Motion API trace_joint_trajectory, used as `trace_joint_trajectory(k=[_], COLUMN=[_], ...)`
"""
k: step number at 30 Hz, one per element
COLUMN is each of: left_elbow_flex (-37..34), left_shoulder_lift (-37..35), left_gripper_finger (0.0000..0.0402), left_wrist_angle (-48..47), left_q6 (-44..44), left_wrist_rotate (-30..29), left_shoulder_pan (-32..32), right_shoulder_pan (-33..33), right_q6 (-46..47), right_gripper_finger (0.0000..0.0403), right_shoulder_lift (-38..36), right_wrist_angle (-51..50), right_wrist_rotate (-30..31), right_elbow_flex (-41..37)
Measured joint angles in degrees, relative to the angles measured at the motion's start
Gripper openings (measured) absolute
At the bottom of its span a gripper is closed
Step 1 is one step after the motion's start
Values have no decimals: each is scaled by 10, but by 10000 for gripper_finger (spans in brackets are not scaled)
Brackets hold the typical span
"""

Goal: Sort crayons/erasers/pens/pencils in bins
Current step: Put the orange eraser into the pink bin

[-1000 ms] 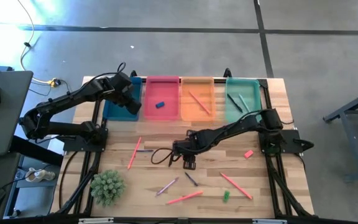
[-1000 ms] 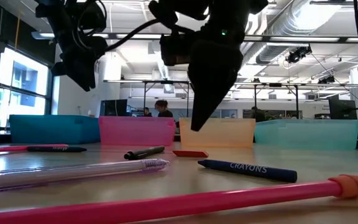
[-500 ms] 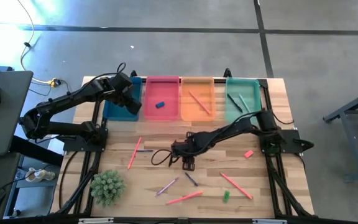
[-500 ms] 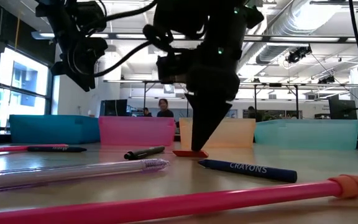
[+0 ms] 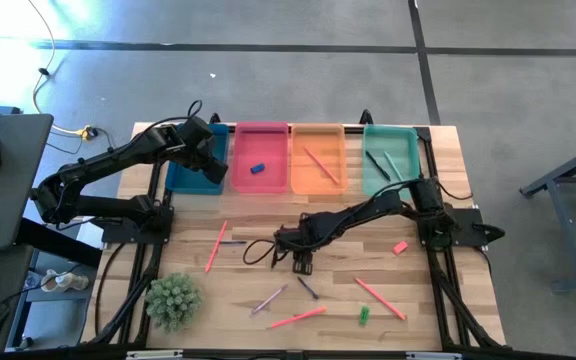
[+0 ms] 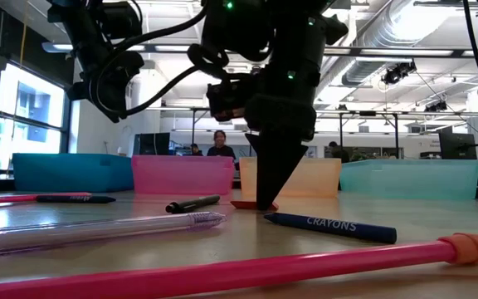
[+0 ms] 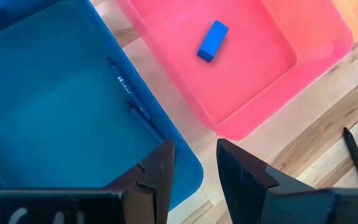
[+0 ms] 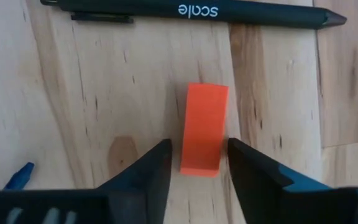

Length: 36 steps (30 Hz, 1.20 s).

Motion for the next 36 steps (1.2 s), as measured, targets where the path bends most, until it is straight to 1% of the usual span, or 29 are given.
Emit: trace_joint_trajectory(k=[6, 11, 22, 27, 33, 36], left_elbow_flex=[0, 0, 0, 0, 0, 0], left_shoulder_lift=[0, 0, 0, 0, 0, 0], left_gripper_finger=[110, 110, 110, 110, 110, 110], left_wrist_angle=[0, 0, 0, 0, -1, -1], left_q6=[9, 11, 21, 26, 26, 26], left_wrist_rotate=[0, -8, -10, -10, -10, -10], left_shoulder_pan=[0, 0, 0, 0, 0, 0], right_shoulder_pan=[0, 0, 0, -2, -14, -23], right_q6=[0, 0, -2, -12, -17, -17], right_gripper_finger=[87, 64, 66, 66, 66, 67], right_shoulder_lift=[1, 2, 1, 6, 7, 7], right_wrist_angle=[0, -1, -5, -26, -34, -38], right_wrist_rotate=[-3, -3, -14, -19, -41, -40], right_elbow_flex=[-1, -1, 3, 31, 67, 83])
